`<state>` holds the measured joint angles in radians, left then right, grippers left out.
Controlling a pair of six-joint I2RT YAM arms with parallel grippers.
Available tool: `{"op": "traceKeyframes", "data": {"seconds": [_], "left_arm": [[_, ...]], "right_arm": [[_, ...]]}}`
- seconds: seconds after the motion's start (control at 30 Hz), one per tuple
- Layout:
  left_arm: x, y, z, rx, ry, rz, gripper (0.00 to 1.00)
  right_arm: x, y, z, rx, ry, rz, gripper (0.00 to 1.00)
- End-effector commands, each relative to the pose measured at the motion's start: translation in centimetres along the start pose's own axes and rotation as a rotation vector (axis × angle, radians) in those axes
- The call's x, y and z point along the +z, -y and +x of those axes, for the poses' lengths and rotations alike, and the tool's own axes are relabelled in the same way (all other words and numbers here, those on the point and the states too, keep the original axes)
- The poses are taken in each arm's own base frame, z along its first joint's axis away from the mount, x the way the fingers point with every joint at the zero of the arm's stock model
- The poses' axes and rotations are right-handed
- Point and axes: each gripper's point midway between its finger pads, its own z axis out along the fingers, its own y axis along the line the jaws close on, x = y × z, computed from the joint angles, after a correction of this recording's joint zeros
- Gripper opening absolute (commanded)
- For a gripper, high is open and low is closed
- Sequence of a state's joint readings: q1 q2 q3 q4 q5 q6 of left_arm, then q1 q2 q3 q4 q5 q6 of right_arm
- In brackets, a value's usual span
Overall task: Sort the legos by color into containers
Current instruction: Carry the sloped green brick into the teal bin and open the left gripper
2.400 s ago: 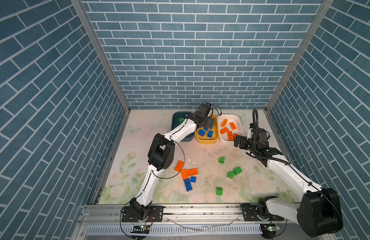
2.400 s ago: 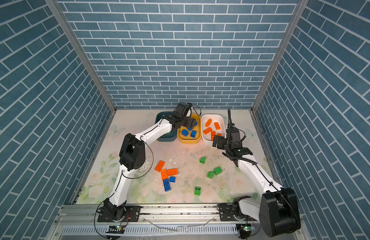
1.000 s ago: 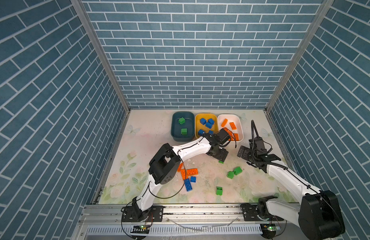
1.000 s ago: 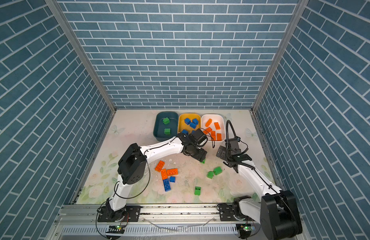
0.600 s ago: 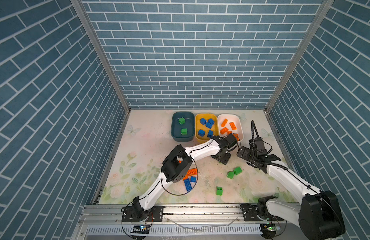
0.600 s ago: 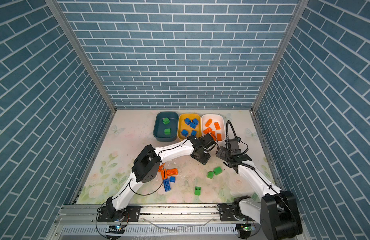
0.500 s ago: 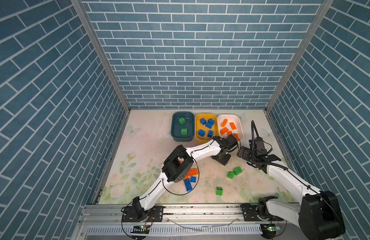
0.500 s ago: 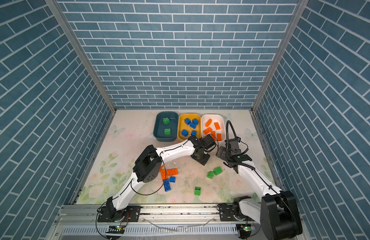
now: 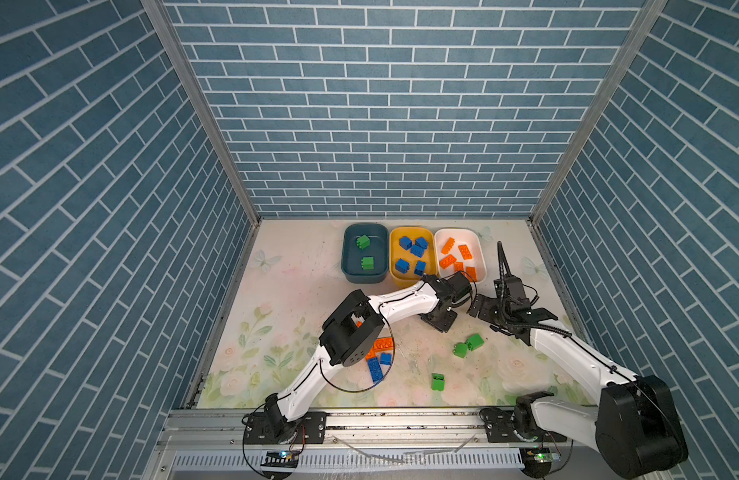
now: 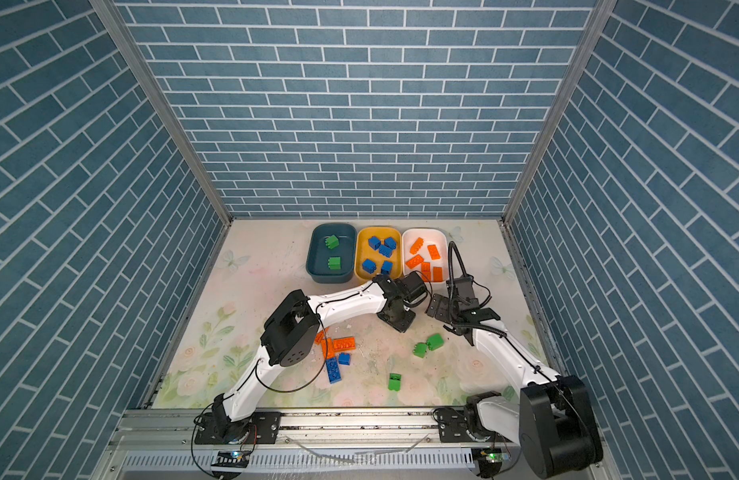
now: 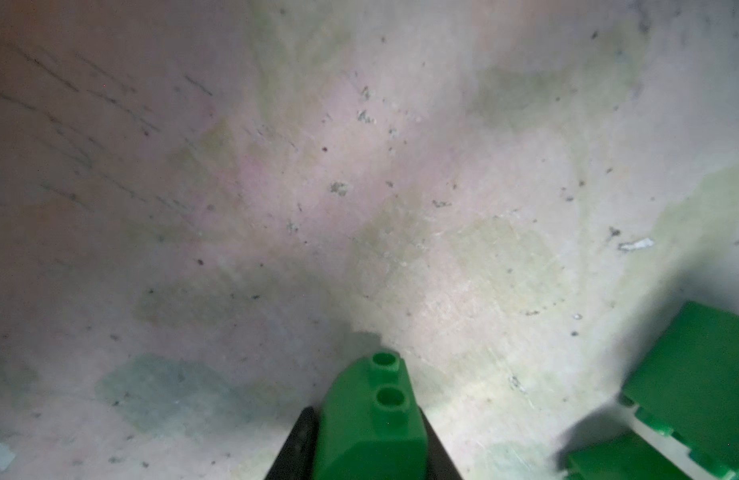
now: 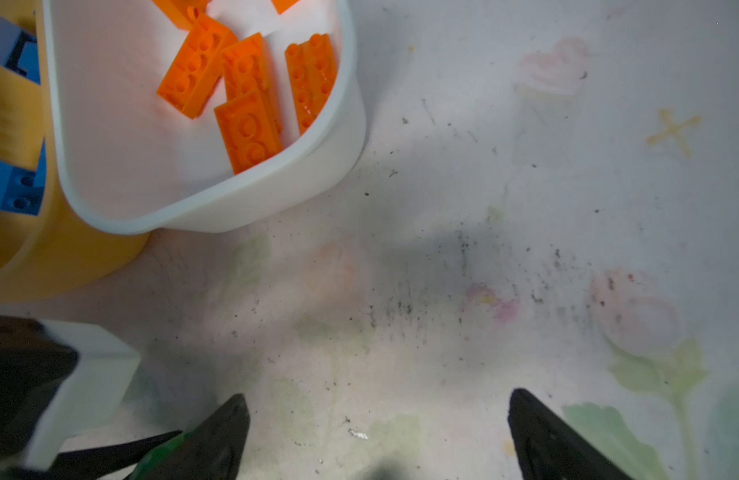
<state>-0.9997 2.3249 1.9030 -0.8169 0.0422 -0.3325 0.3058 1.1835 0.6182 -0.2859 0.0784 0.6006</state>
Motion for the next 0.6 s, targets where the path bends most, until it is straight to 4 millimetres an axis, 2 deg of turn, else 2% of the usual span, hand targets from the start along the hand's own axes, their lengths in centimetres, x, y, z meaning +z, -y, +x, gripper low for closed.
{"op": "traceKeyframes", "data": {"seconds": [0.0,0.07,0.2,0.27,0.4,0.57], "left_arm": [[-0.9,-1.2,0.5,-0.015,0.012,-0.021,0.30],[-1.3,-2.0,0.7,-0.035,0.027,-0.024,0.30],[-3.6,-4.6,1.0,-0.084,0.078,-0.038,0.30],[-5.0,-6.7,1.2,-0.123,0.103,-0.054,0.29],[-8.1,-12.0,1.1,-0.226,0.156,-0.094,0.30],[-11.1,-18.1,0.2,-0.324,0.230,-0.139,0.29]], "right_arm": [[0.1,-2.3,-0.3,-0.053,-0.005,-0.071,0.97],[0.2,-3.2,-0.2,-0.080,-0.010,-0.096,0.97],[0.4,-5.1,0.1,-0.133,-0.028,-0.138,0.97],[0.5,-5.7,0.4,-0.149,-0.045,-0.153,0.97],[0.5,-6.8,1.8,-0.185,-0.106,-0.166,0.97],[0.1,-8.3,3.3,-0.227,-0.149,-0.182,0.97]]}}
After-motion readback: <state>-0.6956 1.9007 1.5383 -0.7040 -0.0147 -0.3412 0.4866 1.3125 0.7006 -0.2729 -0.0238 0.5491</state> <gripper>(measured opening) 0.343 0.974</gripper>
